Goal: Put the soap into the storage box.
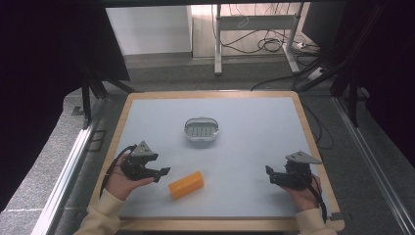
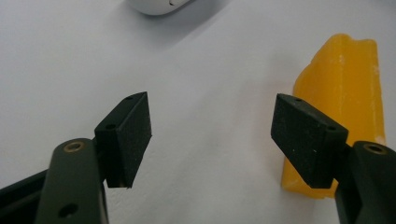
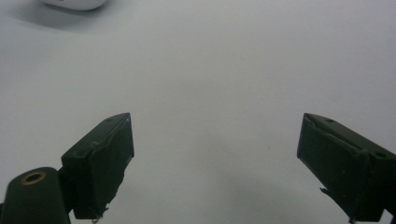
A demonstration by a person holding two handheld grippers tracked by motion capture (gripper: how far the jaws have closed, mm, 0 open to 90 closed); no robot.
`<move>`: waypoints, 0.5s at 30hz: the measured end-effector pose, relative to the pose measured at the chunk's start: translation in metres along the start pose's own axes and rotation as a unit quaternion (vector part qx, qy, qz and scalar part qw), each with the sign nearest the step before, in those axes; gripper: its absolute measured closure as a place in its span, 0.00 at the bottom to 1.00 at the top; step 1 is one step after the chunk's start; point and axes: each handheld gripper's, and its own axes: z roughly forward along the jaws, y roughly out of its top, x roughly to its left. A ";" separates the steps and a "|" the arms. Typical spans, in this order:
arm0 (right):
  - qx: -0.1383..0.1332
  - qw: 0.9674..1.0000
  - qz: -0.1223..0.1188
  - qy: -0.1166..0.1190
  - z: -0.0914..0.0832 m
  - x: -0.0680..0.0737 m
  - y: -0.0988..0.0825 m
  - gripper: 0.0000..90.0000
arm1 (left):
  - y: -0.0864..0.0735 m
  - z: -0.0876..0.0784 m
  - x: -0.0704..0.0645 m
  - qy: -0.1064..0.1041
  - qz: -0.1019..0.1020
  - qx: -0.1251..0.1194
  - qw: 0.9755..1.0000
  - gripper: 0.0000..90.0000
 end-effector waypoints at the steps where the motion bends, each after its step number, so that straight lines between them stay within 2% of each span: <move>1: 0.002 1.000 -0.001 -0.001 0.001 0.000 0.000 0.12 | 0.001 0.000 0.000 -0.001 -0.002 0.000 1.000 0.32; 5: 0.007 1.000 -0.002 0.000 0.002 0.000 -0.001 0.12 | 0.004 -0.001 -0.003 -0.003 -0.008 0.003 1.000 0.31; 6: 0.004 1.000 0.001 0.006 0.002 0.000 -0.001 0.12 | 0.006 -0.002 -0.005 -0.008 -0.012 0.004 1.000 0.31; 15: 0.007 1.000 -0.010 0.001 0.003 0.002 -0.002 0.12 | 0.015 -0.001 -0.014 -0.033 -0.003 0.012 0.999 0.31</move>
